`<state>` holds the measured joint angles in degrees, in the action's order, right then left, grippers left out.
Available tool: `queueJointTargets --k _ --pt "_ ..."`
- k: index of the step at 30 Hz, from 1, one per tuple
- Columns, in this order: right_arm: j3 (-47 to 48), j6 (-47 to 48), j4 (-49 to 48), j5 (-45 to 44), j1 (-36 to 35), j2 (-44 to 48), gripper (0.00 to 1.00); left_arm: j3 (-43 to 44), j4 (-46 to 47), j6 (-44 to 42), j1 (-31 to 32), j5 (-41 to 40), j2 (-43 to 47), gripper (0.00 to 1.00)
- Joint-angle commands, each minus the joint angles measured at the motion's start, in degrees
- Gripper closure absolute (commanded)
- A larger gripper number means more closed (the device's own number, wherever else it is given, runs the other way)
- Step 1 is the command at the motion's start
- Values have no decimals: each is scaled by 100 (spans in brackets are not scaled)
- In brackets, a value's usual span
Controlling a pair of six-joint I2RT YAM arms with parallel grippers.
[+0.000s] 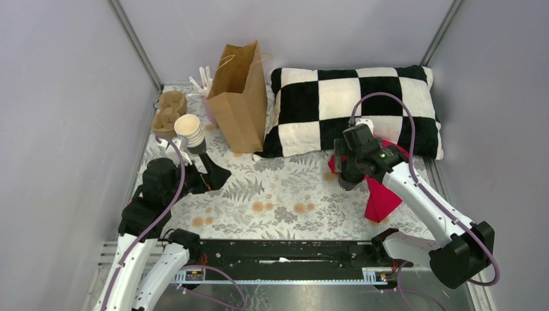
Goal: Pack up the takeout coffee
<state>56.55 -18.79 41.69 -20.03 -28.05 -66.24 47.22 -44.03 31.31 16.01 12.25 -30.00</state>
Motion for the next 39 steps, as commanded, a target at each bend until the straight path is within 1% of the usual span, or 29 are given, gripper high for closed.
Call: queueJointTargets --k 1,6,12,14,19,22,25,28,33,36,37,39 --pt "461 265 205 -61 24 267 0 15 246 -70 -5 33 -30 1" --pt "642 332 -67 992 21 342 0 20 246 -55 -4 -24 -45 1" --pt "484 -114 -874 2577 -103 145 0 87 189 -20 -8 -170 -162 1" --pt "407 -228 -1148 2784 -271 27 0 202 76 -20 -2 -324 -273 1" --pt "291 -183 -1482 2813 -869 -299 0 856 -322 -171 -8 -865 -842 1" --pt "146 -134 -1660 2923 -906 -307 0 1363 -411 -306 -6 -1090 -1363 1" --pt "97 7 -1634 2887 -904 -236 0 2063 -426 -432 -9 -1336 -1970 1" --pt "48 110 -1629 2823 -906 -97 0 2893 -411 -591 -8 -1535 -2856 2" --pt "-49 164 -1677 2781 -905 127 0 4221 -389 -691 -3 -1960 -4176 7" --pt "-82 172 -1665 2759 -904 201 0 5038 -379 -777 -1 -2142 -4814 9" --pt "-91 177 -1664 2759 -904 227 0 5431 -416 -821 -1 -2234 -5005 11" --pt "-99 189 -1656 2772 -904 249 0 5888 -496 -915 -5 -2450 -5329 12"
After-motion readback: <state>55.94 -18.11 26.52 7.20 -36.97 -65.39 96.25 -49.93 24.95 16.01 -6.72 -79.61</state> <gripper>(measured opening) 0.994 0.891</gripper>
